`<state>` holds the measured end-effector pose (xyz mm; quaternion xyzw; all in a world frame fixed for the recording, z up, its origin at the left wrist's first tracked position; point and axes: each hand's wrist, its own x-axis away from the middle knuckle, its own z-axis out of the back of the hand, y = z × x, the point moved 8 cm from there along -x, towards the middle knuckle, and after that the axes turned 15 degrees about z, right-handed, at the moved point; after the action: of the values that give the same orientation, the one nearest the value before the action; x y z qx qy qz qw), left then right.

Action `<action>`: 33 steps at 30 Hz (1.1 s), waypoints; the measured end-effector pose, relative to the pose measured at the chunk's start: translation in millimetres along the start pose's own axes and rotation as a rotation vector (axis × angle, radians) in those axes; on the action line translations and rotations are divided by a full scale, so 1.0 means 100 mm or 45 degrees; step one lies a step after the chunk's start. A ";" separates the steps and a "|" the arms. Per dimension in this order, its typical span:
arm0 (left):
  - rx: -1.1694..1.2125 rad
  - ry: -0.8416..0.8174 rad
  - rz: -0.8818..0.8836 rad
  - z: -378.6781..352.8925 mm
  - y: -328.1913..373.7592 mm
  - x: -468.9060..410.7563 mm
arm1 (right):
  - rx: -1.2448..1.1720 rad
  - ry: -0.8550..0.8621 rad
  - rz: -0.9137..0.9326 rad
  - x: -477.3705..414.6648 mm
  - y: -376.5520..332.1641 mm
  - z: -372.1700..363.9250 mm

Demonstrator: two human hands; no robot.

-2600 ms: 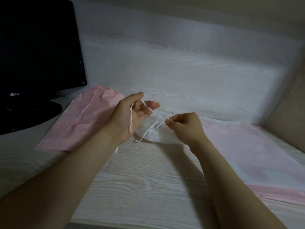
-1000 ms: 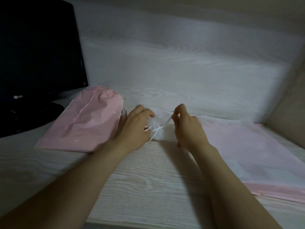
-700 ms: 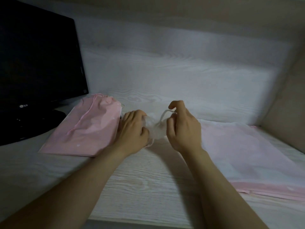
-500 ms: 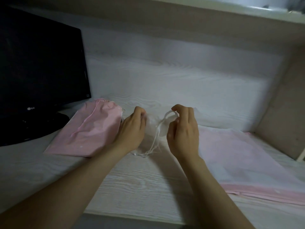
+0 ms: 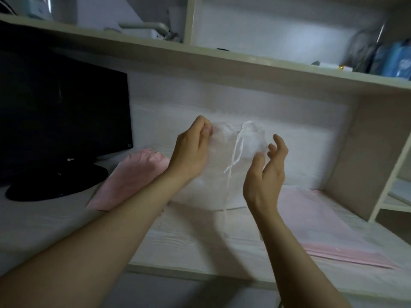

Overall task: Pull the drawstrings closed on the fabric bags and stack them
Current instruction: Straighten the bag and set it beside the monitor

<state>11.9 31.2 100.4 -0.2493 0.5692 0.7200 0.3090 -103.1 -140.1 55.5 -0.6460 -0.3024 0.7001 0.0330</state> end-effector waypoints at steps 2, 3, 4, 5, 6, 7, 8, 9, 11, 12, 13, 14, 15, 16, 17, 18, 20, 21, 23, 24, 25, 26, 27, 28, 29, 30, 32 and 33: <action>0.016 0.028 0.025 0.14 0.11 -0.06 | 0.060 -0.037 -0.086 -0.07 -0.06 0.01; 0.012 0.031 0.062 0.19 0.12 -0.11 | 0.061 -0.057 -0.138 -0.10 -0.07 -0.01; -0.009 0.032 0.107 0.25 0.10 -0.16 | 0.037 -0.081 -0.200 -0.13 -0.07 -0.05; -0.043 0.035 0.163 0.29 0.05 -0.20 | 0.000 -0.113 -0.260 -0.13 -0.06 -0.10; -0.078 0.050 0.216 0.35 -0.01 -0.24 | -0.055 -0.148 -0.314 -0.11 -0.05 -0.17; -0.116 0.083 0.279 0.42 -0.10 -0.27 | -0.121 -0.185 -0.360 -0.08 -0.04 -0.24; -0.154 0.132 0.352 0.51 -0.21 -0.29 | -0.180 -0.221 -0.386 -0.03 -0.04 -0.33; -0.184 0.175 0.439 0.58 -0.30 -0.28 | -0.218 -0.259 -0.378 0.00 -0.04 -0.38; -0.265 0.215 0.629 0.74 -0.55 -0.26 | -0.226 -0.343 -0.300 0.06 -0.09 -0.55; -0.308 0.217 0.673 0.82 -0.65 -0.26 | -0.203 -0.389 -0.251 0.08 -0.10 -0.65; -0.345 0.216 0.664 0.88 -0.71 -0.26 | -0.167 -0.448 -0.199 0.11 -0.11 -0.74; -0.390 0.224 0.627 0.94 -0.76 -0.28 | -0.121 -0.525 -0.137 0.14 -0.12 -0.84; -0.436 0.233 0.591 1.01 -0.83 -0.31 | -0.084 -0.610 -0.073 0.20 -0.13 -0.98; -0.469 0.245 0.552 1.04 -0.87 -0.33 | -0.049 -0.689 -0.016 0.26 -0.14 -1.06; -0.501 0.257 0.531 1.09 -0.93 -0.36 | -0.030 -0.755 0.031 0.33 -0.14 -1.18; -0.531 0.264 0.511 1.12 -0.98 -0.39 | -0.014 -0.807 0.069 0.39 -0.14 -1.29; -0.647 0.257 0.466 1.14 -1.08 -0.44 | 0.018 -0.880 0.131 0.51 -0.12 -1.51; -0.688 0.239 0.428 1.12 -1.10 -0.44 | 0.035 -0.908 0.162 0.56 -0.11 -1.58; -0.694 0.180 0.365 1.06 -1.16 -0.40 | 0.077 -0.968 0.224 0.66 -0.11 -1.76; -0.684 0.131 0.355 1.01 -1.22 -0.37 | 0.102 -0.999 0.251 0.70 -0.10 -1.84; -0.703 0.072 0.358 0.95 -1.30 -0.33 | 0.133 -1.028 0.280 0.73 -0.08 -1.94; -0.754 0.006 0.375 0.88 -1.39 -0.27 | 0.168 -1.052 0.300 0.76 -0.06 -2.01; -0.830 -0.062 0.395 0.80 -1.49 -0.23 | 0.197 -1.071 0.300 0.79 -0.02 -2.10; -0.900 -0.134 0.418 0.73 -1.59 -0.19 | 0.219 -1.093 0.271 0.82 0.03 -2.16; -0.960 -0.208 0.443 0.66 -1.72 -0.16 | 0.239 -1.127 0.227 0.87 0.11 -2.24; -1.010 -0.275 0.476 0.60 -1.82 -0.13 | 0.274 -1.175 0.173 0.92 0.17 -2.29; -1.070 -0.383 0.562 0.52 -2.09 -0.07 | 0.450 -1.272 0.080 1.02 0.33 -2.37; -1.093 -0.428 0.605 0.47 -2.24 -0.04 | 0.549 -1.297 0.086 1.05 0.40 -2.39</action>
<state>177.7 112.8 -35.1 -0.0982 0.2058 0.9691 0.0941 114.6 -35.2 -52.0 -0.2137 -0.1090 0.9708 -0.0085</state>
